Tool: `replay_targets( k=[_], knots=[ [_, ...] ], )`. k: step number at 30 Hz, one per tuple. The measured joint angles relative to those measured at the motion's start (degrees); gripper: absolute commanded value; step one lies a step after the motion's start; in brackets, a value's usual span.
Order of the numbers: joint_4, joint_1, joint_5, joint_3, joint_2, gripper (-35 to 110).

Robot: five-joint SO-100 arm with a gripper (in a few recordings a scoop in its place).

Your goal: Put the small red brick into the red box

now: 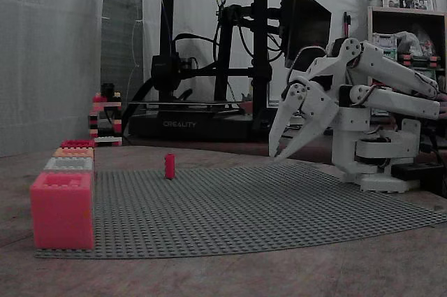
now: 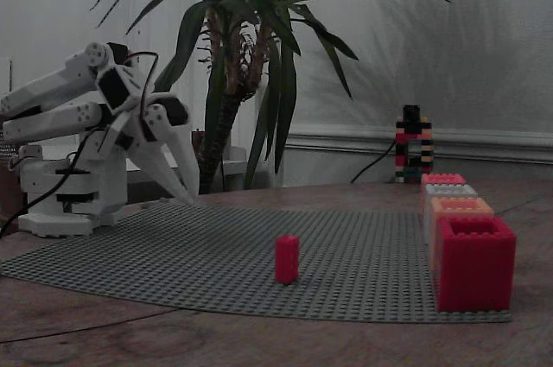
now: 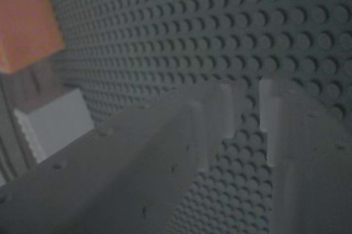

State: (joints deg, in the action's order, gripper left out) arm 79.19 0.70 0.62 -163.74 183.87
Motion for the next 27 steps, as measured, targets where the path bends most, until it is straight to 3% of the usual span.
replay_targets(
  k=[20, 27],
  knots=[
    [-0.6, 0.0, 0.0, -0.6, -0.4, 0],
    [-8.1, 0.1, 0.6, 6.1, -18.8, 0]
  ],
)
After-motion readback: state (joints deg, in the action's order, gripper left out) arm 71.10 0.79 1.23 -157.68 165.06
